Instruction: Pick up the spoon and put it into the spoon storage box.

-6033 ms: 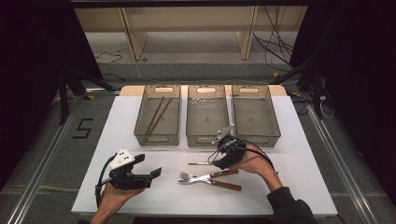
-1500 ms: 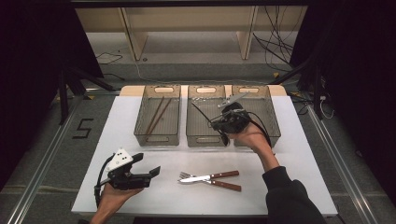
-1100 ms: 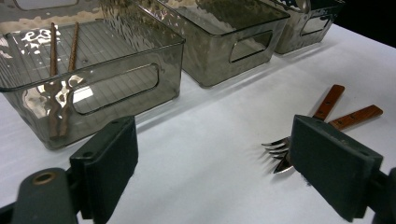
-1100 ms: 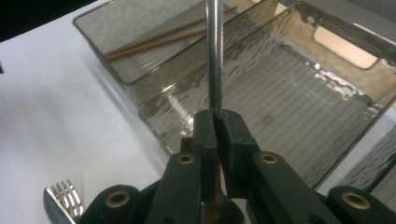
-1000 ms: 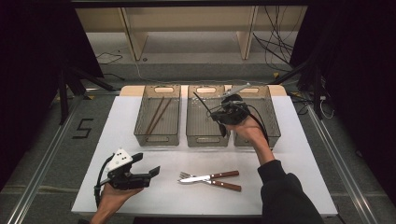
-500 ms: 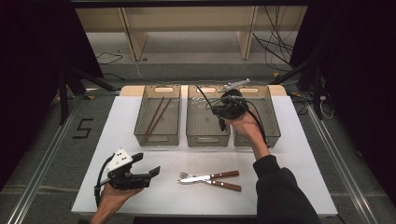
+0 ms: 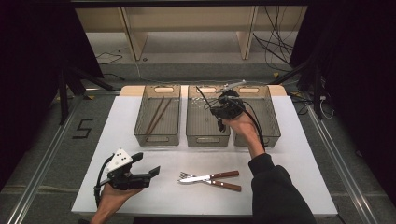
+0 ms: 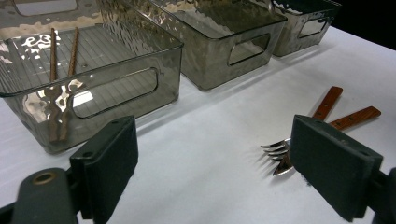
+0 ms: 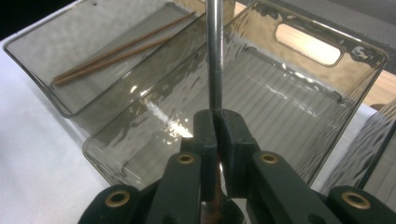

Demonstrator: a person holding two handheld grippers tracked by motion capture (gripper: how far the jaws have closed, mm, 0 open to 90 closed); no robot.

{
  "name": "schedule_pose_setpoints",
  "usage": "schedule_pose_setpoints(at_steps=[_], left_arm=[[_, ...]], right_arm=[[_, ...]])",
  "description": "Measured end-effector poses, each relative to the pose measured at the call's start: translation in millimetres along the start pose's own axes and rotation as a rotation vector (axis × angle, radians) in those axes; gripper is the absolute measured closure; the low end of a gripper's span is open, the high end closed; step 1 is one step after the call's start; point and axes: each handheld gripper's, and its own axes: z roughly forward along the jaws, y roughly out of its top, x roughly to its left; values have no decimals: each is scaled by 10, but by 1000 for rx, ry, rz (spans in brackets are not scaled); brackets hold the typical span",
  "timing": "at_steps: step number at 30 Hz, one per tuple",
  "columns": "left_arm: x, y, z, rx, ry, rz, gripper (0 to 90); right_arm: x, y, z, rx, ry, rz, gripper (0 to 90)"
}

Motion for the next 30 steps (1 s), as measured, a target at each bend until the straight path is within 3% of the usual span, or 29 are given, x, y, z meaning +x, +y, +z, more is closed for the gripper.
schedule_pose_setpoints(at_steps=[14, 30], left_arm=[[1, 0, -3, -5, -4, -1, 153], [-1, -1, 0, -3, -6, -1, 153]], right_arm=[[11, -58, 138, 32, 5, 42, 859], [40, -123, 240, 64, -5, 45, 855]])
